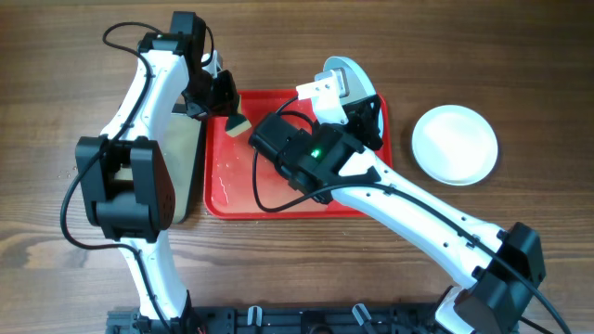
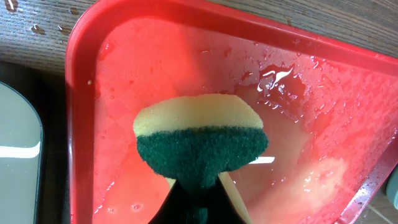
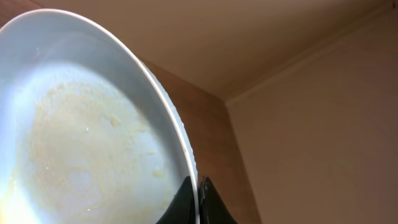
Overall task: Clean dirty plates on tray and stack at the side
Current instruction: 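Lift the light-blue plate with the right gripper and stack it on the white plates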
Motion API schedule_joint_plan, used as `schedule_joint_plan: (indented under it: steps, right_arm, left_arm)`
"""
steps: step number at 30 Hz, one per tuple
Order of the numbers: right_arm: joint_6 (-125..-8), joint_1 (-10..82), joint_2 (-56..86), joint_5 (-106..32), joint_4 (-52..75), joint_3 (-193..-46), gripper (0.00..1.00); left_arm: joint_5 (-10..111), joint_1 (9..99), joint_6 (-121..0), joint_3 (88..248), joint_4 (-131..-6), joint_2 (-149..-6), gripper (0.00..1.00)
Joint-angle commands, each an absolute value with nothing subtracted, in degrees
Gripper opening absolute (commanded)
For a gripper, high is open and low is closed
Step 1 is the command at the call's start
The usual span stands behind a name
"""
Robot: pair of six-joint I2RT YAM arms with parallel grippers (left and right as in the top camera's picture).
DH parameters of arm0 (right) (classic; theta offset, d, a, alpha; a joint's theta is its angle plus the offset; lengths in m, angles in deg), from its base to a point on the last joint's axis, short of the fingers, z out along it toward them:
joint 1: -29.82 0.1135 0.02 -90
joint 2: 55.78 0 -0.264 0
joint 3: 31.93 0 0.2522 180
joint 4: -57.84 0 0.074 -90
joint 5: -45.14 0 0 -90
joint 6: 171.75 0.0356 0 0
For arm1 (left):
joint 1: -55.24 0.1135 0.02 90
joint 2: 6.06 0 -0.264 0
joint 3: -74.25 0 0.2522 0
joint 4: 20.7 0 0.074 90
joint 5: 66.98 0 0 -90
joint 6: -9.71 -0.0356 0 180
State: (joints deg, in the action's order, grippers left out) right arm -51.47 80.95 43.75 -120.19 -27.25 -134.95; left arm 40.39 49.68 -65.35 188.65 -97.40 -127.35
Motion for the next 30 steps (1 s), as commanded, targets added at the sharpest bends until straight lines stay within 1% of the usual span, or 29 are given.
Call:
schedule_joint_plan:
  steps: [1, 3, 4, 6, 7, 11, 12, 16, 17, 18, 19, 22, 25, 28, 30]
  right_arm:
    - [-48.49, 81.15, 42.57, -116.91, -27.01, -134.71, 0.04]
    - [-49.28, 79.36, 42.57, -104.02, -24.45, -134.58, 0.04]
    - [-53.17, 77.17, 42.59, -93.37, -21.50, -134.14, 0.04]
    - [-60.41, 72.98, 42.59, -76.19, -16.45, -133.11, 0.04]
    - [-63.14, 69.48, 42.59, -67.95, -14.07, -132.37, 0.04]
    - [-67.88, 58.20, 42.57, -50.53, -11.23, -132.02, 0.04]
    - [-68.78, 51.40, 42.57, -44.11, -11.23, -131.91, 0.04]
    - [-69.72, 37.22, 42.57, -36.19, -11.23, -130.20, 0.04]
    - [-69.65, 32.30, 42.57, -34.77, -11.18, -129.13, 0.05]
    - [-67.51, 22.88, 42.57, -33.50, -10.07, -125.75, 0.04]
    - [-66.70, 19.53, 42.57, -33.16, -9.52, -124.26, 0.04]
    - [-64.65, 11.56, 42.57, -33.18, -7.29, -119.41, 0.04]
    - [-63.53, 6.40, 42.57, -33.20, -4.19, -115.04, 0.04]
    - [-63.14, 2.68, 42.64, -33.16, 0.71, -110.91, 0.04]
    - [-63.49, 2.33, 42.64, -32.96, 2.89, -109.09, 0.04]
  left_arm:
    - [39.84, 49.62, -64.81, 189.26, -97.22, -126.20, 0.04]
    - [39.84, 49.62, -64.81, 189.26, -97.09, -126.20, 0.04]
    - [39.84, 49.59, -64.81, 189.26, -96.96, -126.20, 0.04]
    - [39.84, 49.62, -64.81, 189.26, -96.94, -126.20, 0.04]
    - [39.84, 49.59, -64.81, 189.26, -96.98, -126.22, 0.04]
    - [39.84, 49.59, -64.81, 189.26, -97.07, -126.22, 0.04]
    - [39.84, 49.59, -64.81, 189.26, -97.07, -126.20, 0.04]
    - [39.84, 49.55, -64.83, 189.26, -97.05, -126.22, 0.04]
    - [39.84, 49.55, -64.83, 189.26, -97.05, -126.22, 0.04]
    - [39.84, 49.55, -64.83, 189.26, -97.05, -126.22, 0.04]
    - [39.84, 49.48, -64.81, 189.26, -97.05, -126.22, 0.04]
    - [39.86, 49.33, -64.81, 189.26, -97.05, -126.22, 0.04]
    - [39.86, 49.27, -64.81, 189.26, -97.07, -126.22, 0.04]
    - [39.86, 49.07, -64.81, 189.26, -97.07, -126.22, 0.04]
    - [39.86, 49.07, -64.81, 189.26, -97.05, -126.22, 0.04]
